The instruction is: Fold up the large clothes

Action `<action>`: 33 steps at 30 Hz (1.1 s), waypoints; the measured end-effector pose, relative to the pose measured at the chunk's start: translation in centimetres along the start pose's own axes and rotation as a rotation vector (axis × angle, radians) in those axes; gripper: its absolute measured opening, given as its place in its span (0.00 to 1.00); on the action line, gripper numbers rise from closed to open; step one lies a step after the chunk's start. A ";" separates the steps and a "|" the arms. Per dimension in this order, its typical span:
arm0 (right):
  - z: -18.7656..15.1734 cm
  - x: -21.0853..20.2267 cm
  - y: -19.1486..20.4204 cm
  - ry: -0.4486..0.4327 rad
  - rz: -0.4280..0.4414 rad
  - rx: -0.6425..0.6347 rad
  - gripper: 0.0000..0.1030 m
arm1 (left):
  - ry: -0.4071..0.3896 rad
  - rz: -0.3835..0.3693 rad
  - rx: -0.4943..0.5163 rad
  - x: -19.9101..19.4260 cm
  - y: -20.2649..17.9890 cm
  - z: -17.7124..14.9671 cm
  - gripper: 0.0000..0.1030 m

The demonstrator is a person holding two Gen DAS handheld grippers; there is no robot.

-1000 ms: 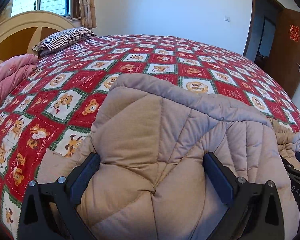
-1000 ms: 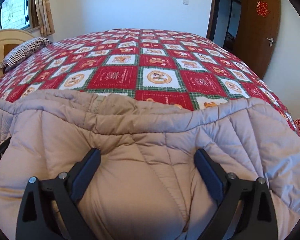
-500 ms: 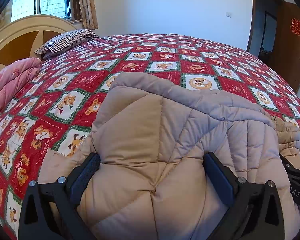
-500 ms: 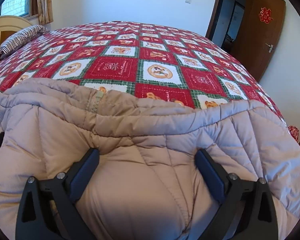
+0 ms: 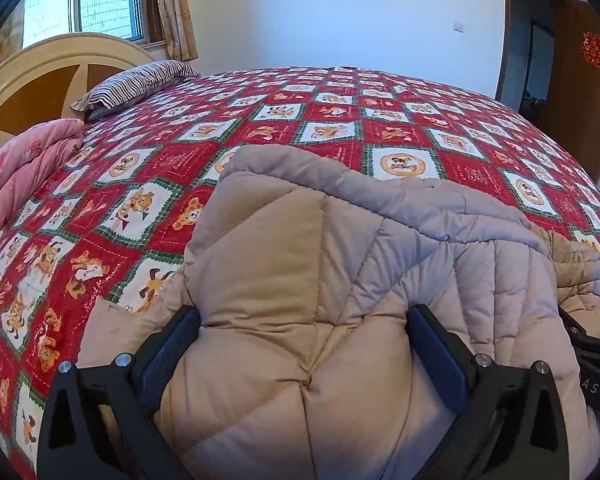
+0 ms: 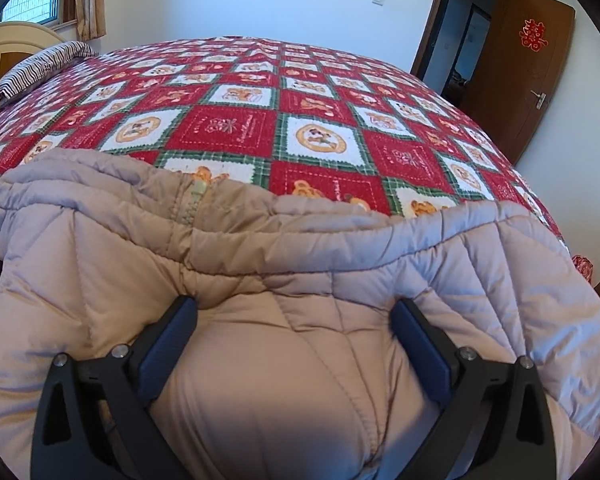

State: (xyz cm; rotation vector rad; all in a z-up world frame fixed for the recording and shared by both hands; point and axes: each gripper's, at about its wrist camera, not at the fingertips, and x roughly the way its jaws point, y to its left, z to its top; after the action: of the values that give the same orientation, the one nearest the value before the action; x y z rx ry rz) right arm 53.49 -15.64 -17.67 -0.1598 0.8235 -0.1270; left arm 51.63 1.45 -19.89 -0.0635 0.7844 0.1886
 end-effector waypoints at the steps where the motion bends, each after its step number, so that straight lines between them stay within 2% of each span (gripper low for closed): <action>1: 0.0 0.0 0.0 0.001 -0.001 -0.001 0.98 | 0.000 0.001 0.000 0.0 0.0 0.0 0.99; 6: 0.1 0.2 0.2 0.007 -0.008 -0.009 0.98 | 0.006 0.002 0.004 -0.1 0.2 0.1 0.99; 8: 0.1 0.2 0.3 0.009 -0.011 -0.011 0.98 | 0.031 -0.021 0.005 -0.3 0.4 0.4 0.99; 10: 0.1 -0.1 0.2 0.016 -0.014 -0.016 0.98 | 0.052 -0.068 0.015 -1.8 1.2 0.3 0.99; 13: -0.4 -2.0 0.2 0.024 0.006 -0.036 0.98 | -0.013 -0.068 0.014 -5.8 3.4 -1.1 0.99; 15: -1.3 -4.1 -0.2 0.008 0.044 -0.022 0.98 | -0.035 -0.081 0.013 -7.5 4.7 -2.6 0.99; 17: -2.9 -6.7 -0.3 -0.019 0.074 -0.020 0.98 | -0.044 -0.060 0.009 -8.5 6.0 -4.1 0.99; 19: -4.9 -8.4 -0.1 -0.049 0.076 -0.032 1.00 | -0.053 -0.037 -0.018 -9.1 7.2 -5.3 0.99; 22: -7.5 -8.4 0.9 -0.049 0.028 -0.071 1.00 | -0.032 -0.024 -0.131 -9.3 9.7 -7.4 0.99; 26: -8.6 -7.6 1.3 -0.071 0.005 -0.057 1.00 | 0.058 -0.111 -0.276 -7.9 11.6 -9.6 0.99; 28: -8.5 -7.3 1.5 -0.067 -0.002 -0.067 1.00 | 0.075 -0.156 -0.327 -7.7 11.8 -10.1 0.99; 33: -8.7 -8.4 1.1 -0.048 0.005 -0.065 1.00 | 0.082 -0.228 -0.315 -8.0 11.2 -9.9 0.99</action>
State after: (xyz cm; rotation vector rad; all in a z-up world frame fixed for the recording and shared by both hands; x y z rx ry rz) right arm 41.47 -13.87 -17.65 -0.2213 0.7805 -0.0919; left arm 37.05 10.05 -21.09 -0.4587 0.8176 0.0921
